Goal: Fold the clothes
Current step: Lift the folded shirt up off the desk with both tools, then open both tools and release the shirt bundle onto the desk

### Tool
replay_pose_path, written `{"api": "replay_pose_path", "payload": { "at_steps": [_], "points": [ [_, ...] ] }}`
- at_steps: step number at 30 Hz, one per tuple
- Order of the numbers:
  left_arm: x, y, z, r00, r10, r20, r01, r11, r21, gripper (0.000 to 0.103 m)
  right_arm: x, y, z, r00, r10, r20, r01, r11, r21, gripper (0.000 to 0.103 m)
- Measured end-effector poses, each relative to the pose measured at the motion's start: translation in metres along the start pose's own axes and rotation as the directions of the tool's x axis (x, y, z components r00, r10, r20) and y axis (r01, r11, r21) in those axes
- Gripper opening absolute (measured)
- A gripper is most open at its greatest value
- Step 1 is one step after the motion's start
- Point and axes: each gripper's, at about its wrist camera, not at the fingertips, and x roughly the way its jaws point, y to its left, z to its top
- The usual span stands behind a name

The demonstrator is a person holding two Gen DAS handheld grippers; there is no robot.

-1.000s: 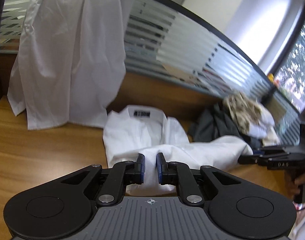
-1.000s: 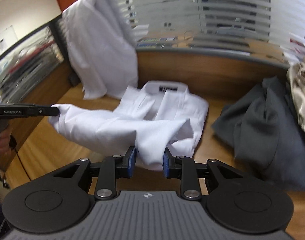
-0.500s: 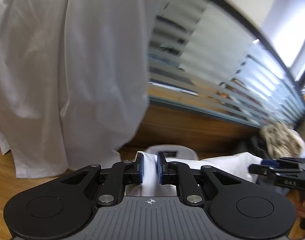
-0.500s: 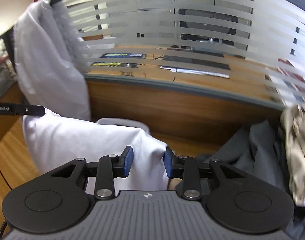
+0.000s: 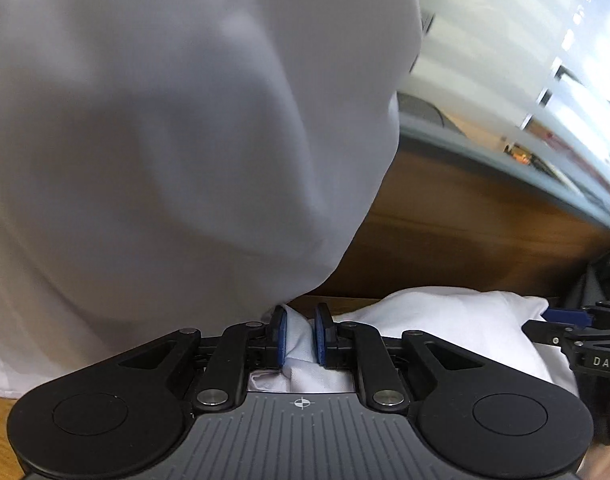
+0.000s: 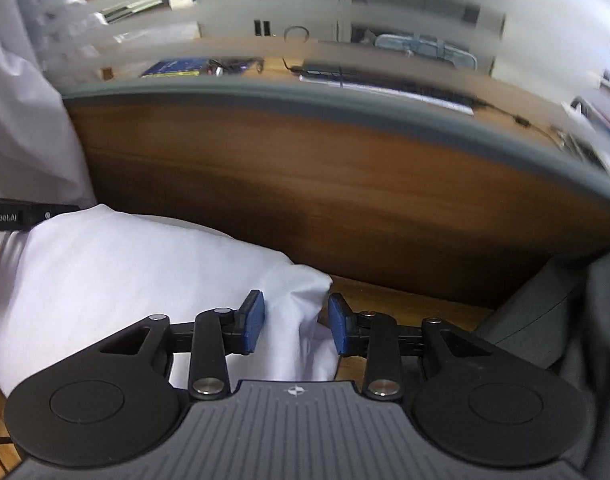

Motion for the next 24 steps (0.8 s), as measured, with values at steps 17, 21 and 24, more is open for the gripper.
{"api": "replay_pose_path", "payload": {
  "at_steps": [17, 21, 24],
  "points": [
    [-0.093, -0.030, -0.009, 0.991, -0.113, 0.066, 0.105, 0.988, 0.116, 0.060, -0.075, 0.014, 0.014, 0.994, 0.001, 0.112, -0.002, 1.000, 0.010, 0.049],
    [-0.081, -0.045, -0.011, 0.991, -0.128, 0.032, 0.121, 0.980, 0.160, 0.059, -0.064, 0.032, 0.019, 0.995, 0.036, 0.095, -0.033, 0.999, -0.034, 0.049],
    [-0.061, -0.049, -0.009, 0.992, -0.127, 0.017, 0.122, 0.978, 0.170, 0.058, -0.048, 0.048, 0.023, 0.994, 0.070, 0.082, -0.065, 0.996, -0.057, 0.049]
  ]
}}
